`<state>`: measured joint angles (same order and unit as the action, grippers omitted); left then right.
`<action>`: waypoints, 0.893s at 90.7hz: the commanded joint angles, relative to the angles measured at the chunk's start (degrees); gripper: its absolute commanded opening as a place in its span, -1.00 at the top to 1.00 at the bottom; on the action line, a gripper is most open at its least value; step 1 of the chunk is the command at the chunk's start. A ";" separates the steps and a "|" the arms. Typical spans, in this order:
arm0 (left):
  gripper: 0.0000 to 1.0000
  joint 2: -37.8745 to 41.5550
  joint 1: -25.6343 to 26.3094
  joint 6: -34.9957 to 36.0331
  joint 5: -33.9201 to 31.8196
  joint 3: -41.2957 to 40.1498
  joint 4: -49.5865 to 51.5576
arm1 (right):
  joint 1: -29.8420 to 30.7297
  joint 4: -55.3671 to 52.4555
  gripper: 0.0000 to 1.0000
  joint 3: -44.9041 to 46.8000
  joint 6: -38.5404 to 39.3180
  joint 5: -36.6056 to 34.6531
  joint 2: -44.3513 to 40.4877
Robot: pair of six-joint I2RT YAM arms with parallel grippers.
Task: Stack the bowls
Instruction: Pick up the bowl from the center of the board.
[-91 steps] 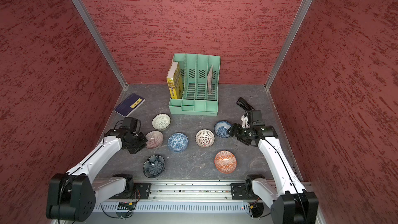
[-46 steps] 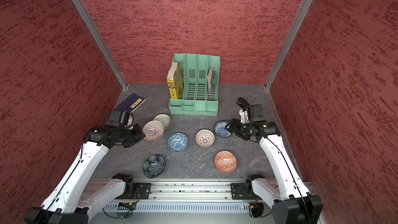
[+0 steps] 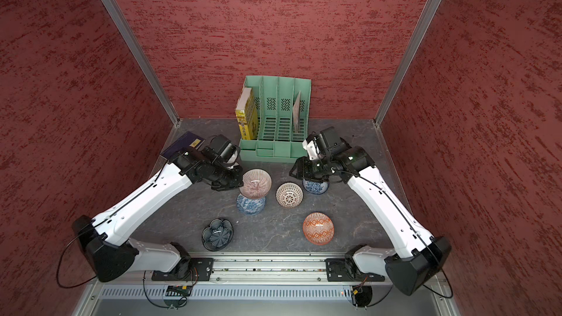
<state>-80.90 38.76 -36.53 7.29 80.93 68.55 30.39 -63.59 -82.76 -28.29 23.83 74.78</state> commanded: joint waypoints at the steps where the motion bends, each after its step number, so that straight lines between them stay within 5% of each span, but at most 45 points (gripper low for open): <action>1: 1.00 -1.87 2.06 0.68 -0.22 2.96 -2.16 | 2.70 -2.45 0.01 -2.13 -1.37 -2.70 1.87; 19: 1.00 -4.55 4.47 0.51 0.01 4.37 -3.70 | 5.85 -2.51 0.22 -2.25 -4.17 -3.69 5.53; 81: 1.00 -4.31 5.01 0.54 1.05 2.80 -5.25 | 10.42 -1.80 0.38 0.41 -4.64 -4.57 11.91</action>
<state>-85.93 43.46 -36.53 7.42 83.26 65.84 40.07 -65.82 -82.83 -32.62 20.32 86.52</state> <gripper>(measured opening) 0.082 0.324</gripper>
